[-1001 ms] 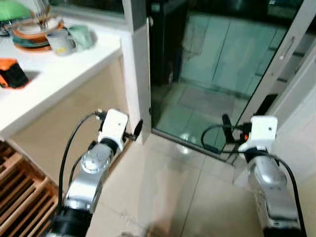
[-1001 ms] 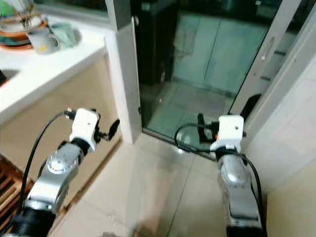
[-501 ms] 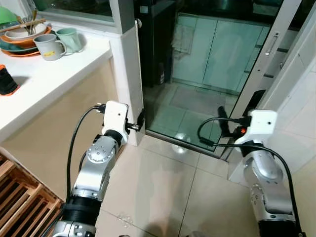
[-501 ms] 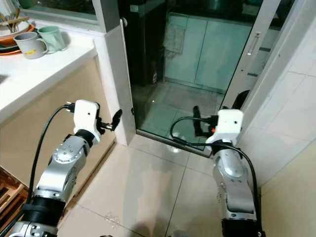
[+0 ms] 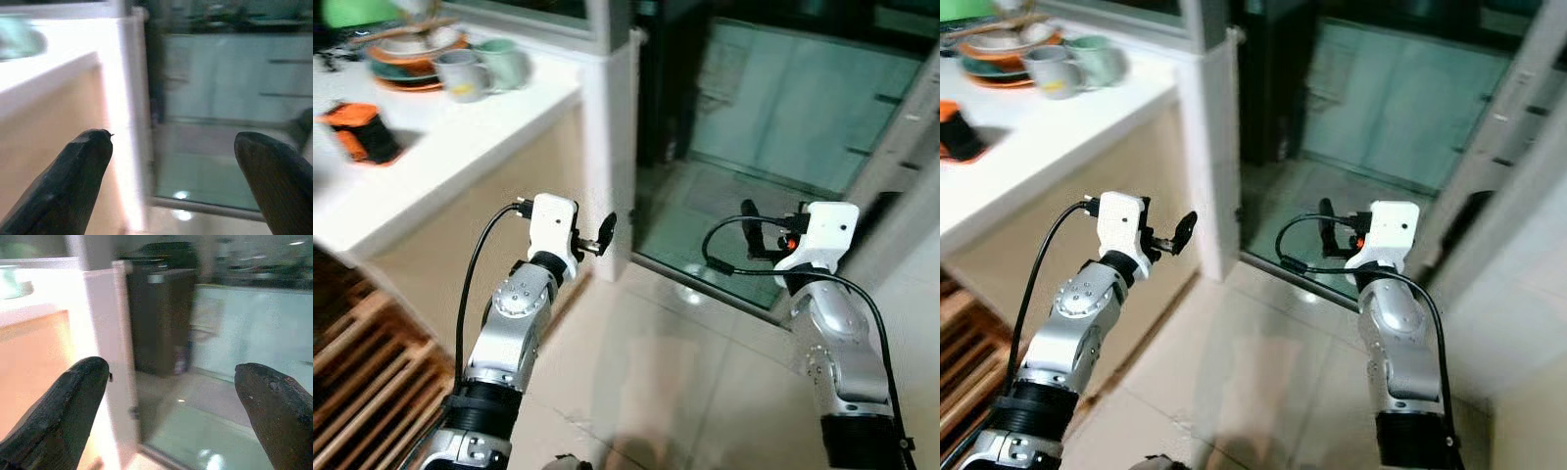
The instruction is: Restocking fridge
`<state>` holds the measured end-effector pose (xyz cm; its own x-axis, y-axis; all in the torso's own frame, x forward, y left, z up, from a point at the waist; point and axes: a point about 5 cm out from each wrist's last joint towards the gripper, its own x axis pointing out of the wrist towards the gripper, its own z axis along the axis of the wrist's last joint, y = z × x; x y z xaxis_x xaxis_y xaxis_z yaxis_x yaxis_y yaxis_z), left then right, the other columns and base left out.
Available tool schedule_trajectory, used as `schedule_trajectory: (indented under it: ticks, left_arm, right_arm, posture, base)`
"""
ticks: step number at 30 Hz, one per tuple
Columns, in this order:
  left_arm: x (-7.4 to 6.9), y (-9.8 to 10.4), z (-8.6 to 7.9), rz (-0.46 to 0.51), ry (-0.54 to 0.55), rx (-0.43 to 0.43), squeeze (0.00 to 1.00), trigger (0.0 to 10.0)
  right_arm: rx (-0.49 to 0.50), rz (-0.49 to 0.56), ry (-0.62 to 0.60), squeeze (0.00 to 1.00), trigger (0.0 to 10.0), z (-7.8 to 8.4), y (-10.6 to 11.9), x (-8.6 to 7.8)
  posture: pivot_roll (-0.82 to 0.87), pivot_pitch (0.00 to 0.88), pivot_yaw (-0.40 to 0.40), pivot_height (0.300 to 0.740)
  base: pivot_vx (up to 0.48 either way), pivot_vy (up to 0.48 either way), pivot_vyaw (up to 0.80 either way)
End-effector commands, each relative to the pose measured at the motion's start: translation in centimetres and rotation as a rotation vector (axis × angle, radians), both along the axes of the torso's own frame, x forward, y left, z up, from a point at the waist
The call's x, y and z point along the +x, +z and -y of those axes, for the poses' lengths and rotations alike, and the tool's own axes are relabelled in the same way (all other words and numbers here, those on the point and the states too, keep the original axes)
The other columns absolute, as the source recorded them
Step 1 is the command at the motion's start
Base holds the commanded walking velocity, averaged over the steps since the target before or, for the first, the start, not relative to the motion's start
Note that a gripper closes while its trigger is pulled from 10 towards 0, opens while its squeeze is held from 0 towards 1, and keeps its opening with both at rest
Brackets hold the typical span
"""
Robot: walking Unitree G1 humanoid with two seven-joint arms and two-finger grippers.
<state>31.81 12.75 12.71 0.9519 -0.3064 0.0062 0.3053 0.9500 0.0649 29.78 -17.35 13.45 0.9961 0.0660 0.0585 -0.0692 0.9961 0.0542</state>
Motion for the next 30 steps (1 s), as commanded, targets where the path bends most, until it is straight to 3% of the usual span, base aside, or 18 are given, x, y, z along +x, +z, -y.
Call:
schedule_trajectory:
  ticks: [1,4,9,13,14,16,18,22,25,30]
  left_arm:
    - [0.1,0.1,-0.2,0.014,0.023,0.008,0.00,10.0]
    - [0.1,0.2,-0.4,0.018,0.009,-0.030,0.00,10.0]
    - [0.1,0.0,-0.9,0.037,0.033,0.002,0.00,10.0]
    - [0.4,0.2,-0.3,0.046,0.024,0.021,0.00,10.0]
    - [0.5,0.2,-0.3,0.041,0.038,0.014,0.00,10.0]
    - [1.0,-0.1,-1.1,-0.035,0.119,-0.084,0.00,10.0]
    - [1.3,0.0,-1.6,-0.041,0.153,-0.082,0.00,10.0]
    - [1.4,0.5,-1.8,-0.007,0.179,-0.045,0.00,10.0]
    - [1.4,0.5,-1.0,0.042,0.138,0.110,0.00,10.0]
    - [1.4,0.6,-0.4,0.034,0.121,0.086,0.00,10.0]
  right_arm:
    - [-0.003,-0.006,0.020,0.00,10.0,-0.2,-0.2,0.1]
    - [-0.002,-0.008,0.030,0.00,10.0,-0.2,-0.1,0.5]
    - [0.036,0.012,-0.056,0.00,10.0,0.9,0.4,1.5]
    - [-0.011,0.015,0.021,0.00,10.0,-0.2,0.3,1.5]
    - [-0.012,0.011,0.033,0.00,10.0,-0.5,0.2,1.5]
    - [-0.006,0.006,0.039,0.00,10.0,-0.7,0.0,1.5]
    - [-0.001,0.010,0.046,0.00,10.0,-0.8,0.0,1.6]
    - [-0.003,0.016,0.065,0.00,10.0,-1.0,-0.1,1.5]
    - [-0.032,0.017,0.095,0.00,10.0,-1.3,-0.2,1.5]
    - [-0.090,0.043,0.162,0.00,10.0,-2.5,-0.1,1.3]
  posture:
    - [-0.19,0.000,0.056,0.740]
    - [-0.19,0.000,0.063,0.740]
    - [-0.19,0.000,0.059,0.740]
    - [-0.19,0.000,0.053,0.740]
    - [-0.19,0.000,0.053,0.740]
    - [-0.19,0.000,0.053,0.740]
    - [-0.19,0.000,0.053,0.740]
    - [-0.19,0.000,0.051,0.740]
    - [-0.19,0.000,0.050,0.740]
    - [-0.19,0.000,0.052,0.740]
  base:
    - [0.000,0.000,0.58]
    - [0.000,0.000,0.56]
    - [0.000,-0.344,0.55]
    - [0.000,-0.449,0.55]
    - [0.000,-0.442,0.55]
    - [0.122,-0.422,0.56]
    - [0.240,-0.412,0.56]
    - [0.240,-0.412,0.55]
    - [0.089,-0.133,0.55]
    - [0.000,0.000,0.51]
